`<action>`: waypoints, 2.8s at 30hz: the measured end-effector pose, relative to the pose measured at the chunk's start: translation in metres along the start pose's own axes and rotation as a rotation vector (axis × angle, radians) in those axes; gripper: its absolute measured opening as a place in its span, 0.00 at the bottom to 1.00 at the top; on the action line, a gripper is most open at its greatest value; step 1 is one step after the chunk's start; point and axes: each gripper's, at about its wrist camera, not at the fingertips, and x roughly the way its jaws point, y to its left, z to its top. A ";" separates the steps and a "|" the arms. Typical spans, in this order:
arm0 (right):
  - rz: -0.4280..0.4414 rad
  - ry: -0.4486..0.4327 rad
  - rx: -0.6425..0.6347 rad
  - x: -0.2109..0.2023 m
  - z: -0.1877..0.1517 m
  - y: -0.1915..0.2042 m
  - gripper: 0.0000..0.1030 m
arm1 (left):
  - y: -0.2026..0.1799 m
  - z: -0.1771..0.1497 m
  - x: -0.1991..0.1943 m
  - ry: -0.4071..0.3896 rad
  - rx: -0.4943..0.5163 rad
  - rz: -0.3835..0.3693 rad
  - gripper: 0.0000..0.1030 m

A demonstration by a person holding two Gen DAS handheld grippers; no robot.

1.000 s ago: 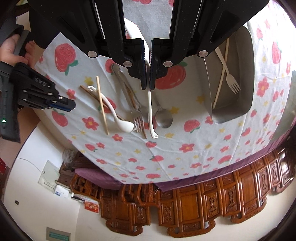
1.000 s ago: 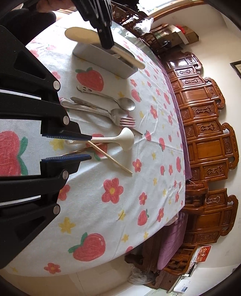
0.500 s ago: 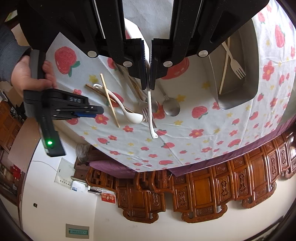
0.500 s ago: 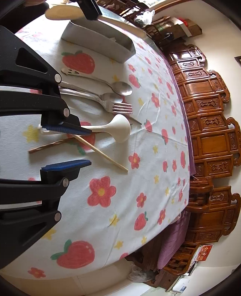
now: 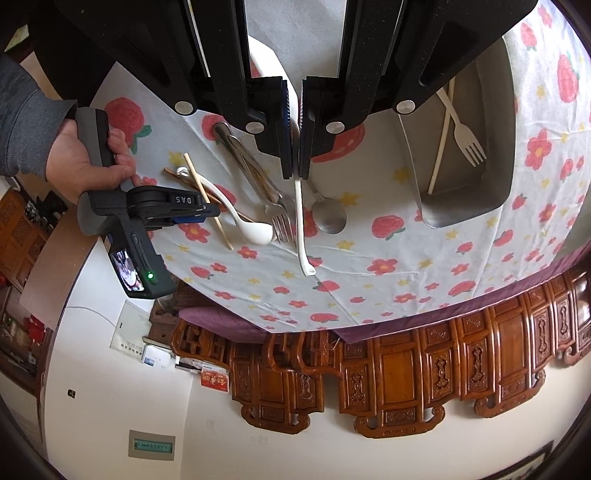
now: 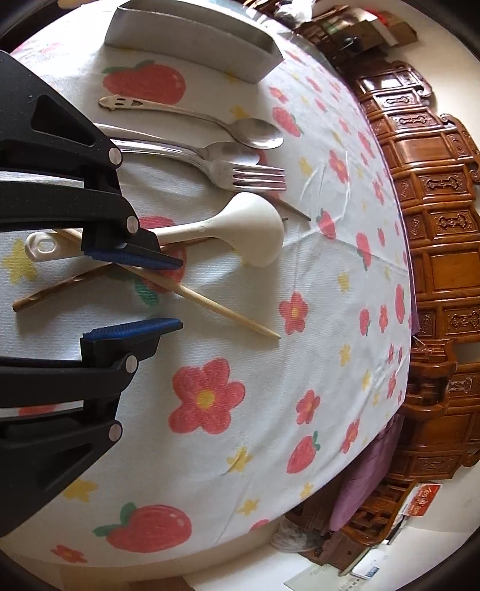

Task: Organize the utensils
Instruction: 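Lift the white knife with the left tool while the right tool grasps a wooden chopstick, then lower the knife into the tray and open the left tool while the right tool carries the chopstick, then lower the chopstick into the metal tray and open the right tool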

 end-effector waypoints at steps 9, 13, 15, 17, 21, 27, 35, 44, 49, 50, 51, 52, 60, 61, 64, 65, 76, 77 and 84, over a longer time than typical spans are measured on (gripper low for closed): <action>-0.013 0.020 0.067 0.002 0.003 -0.009 0.11 | 0.024 0.002 -0.018 -0.037 -0.027 0.021 0.03; -0.004 0.018 0.082 0.000 0.003 -0.010 0.06 | 0.040 0.003 -0.023 -0.043 -0.054 0.031 0.03; -0.008 0.002 0.075 -0.005 0.004 -0.009 0.06 | 0.046 0.003 -0.024 -0.044 -0.066 0.037 0.03; -0.009 -0.016 0.070 -0.011 0.006 -0.009 0.06 | 0.054 0.004 -0.025 -0.043 -0.079 0.048 0.03; 0.006 -0.055 0.061 -0.026 0.012 -0.004 0.06 | 0.069 0.004 -0.025 -0.038 -0.100 0.066 0.03; 0.085 -0.111 0.015 -0.054 0.019 0.024 0.06 | 0.093 0.004 -0.023 -0.021 -0.133 0.094 0.03; 0.215 -0.159 -0.080 -0.083 0.022 0.087 0.06 | 0.117 -0.003 -0.011 0.033 -0.166 0.127 0.03; 0.334 -0.165 -0.150 -0.095 0.023 0.150 0.06 | 0.134 -0.014 0.004 0.098 -0.187 0.157 0.03; 0.357 -0.158 -0.177 -0.094 0.021 0.173 0.06 | 0.139 -0.016 0.004 0.102 -0.198 0.154 0.10; 0.358 -0.157 -0.182 -0.093 0.021 0.176 0.06 | 0.140 -0.016 0.003 0.098 -0.201 0.155 0.13; 0.361 -0.154 -0.187 -0.092 0.020 0.181 0.06 | 0.140 -0.016 0.001 0.095 -0.204 0.154 0.16; 0.365 -0.150 -0.190 -0.091 0.019 0.185 0.06 | 0.141 -0.015 -0.002 0.089 -0.206 0.152 0.17; 0.403 -0.115 -0.209 -0.076 0.017 0.222 0.06 | 0.155 -0.012 -0.034 0.034 -0.220 0.179 0.17; 0.407 -0.111 -0.210 -0.074 0.017 0.226 0.06 | 0.157 -0.012 -0.038 0.032 -0.220 0.187 0.17; 0.429 -0.093 -0.203 -0.066 0.018 0.239 0.06 | 0.161 -0.011 -0.053 0.018 -0.218 0.217 0.17; 0.436 -0.087 -0.199 -0.063 0.019 0.243 0.06 | 0.163 -0.011 -0.058 0.011 -0.220 0.224 0.17; 0.433 -0.037 -0.211 -0.032 0.021 0.278 0.06 | 0.174 -0.010 -0.087 -0.022 -0.238 0.259 0.18; 0.428 -0.034 -0.214 -0.029 0.021 0.280 0.06 | 0.174 -0.010 -0.087 -0.020 -0.237 0.259 0.18; 0.415 -0.022 -0.216 -0.015 0.021 0.278 0.07 | 0.171 -0.011 -0.082 -0.011 -0.229 0.252 0.18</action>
